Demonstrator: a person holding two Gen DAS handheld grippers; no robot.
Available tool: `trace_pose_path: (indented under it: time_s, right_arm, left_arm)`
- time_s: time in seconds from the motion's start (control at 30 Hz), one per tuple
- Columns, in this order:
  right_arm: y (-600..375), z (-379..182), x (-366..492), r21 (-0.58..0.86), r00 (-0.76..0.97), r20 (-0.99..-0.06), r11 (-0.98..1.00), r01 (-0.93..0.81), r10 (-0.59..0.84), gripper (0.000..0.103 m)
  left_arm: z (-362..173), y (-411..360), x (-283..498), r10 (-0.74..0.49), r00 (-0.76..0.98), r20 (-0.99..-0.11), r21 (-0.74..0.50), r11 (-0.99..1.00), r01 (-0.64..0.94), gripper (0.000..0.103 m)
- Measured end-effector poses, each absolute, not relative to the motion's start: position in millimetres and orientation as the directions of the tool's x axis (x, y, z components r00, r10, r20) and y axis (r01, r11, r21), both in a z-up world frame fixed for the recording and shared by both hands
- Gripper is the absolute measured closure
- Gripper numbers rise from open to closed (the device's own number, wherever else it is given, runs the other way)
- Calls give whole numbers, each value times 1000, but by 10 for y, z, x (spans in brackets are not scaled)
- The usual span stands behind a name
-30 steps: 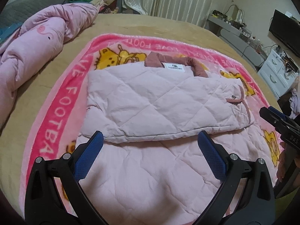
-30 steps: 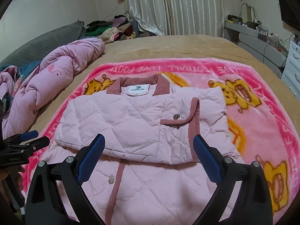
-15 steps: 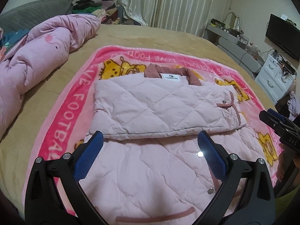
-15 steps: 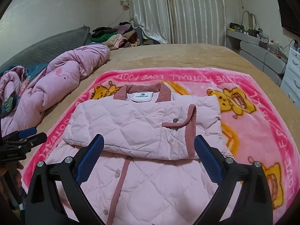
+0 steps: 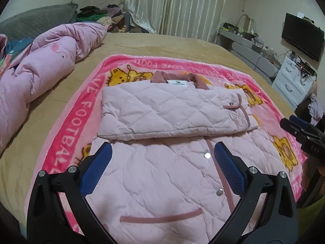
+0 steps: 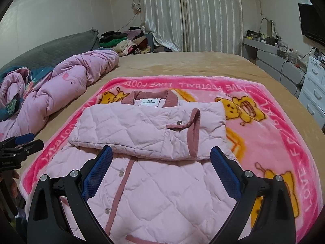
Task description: Fold large clothes
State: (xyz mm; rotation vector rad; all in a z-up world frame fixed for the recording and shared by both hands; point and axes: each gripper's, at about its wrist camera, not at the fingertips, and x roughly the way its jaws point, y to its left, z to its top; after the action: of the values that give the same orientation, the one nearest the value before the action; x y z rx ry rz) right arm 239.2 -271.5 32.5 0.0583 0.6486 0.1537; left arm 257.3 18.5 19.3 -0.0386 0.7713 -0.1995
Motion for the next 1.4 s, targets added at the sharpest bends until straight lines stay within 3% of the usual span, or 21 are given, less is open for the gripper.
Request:
trace_pose_path:
  time_s: [0.77,1.4]
  right_arm:
    - [-3038,212,1799,72,784,-609,992,-99,123,7]
    - [-3343,-151,1478,88,722,-683,994,-70,111,7]
  left_arm:
    - [0,110,1994,-183,694,-696,-80,981,178,9]
    - [-309,319,1694,-128,653,-746,-66,991,119,9]
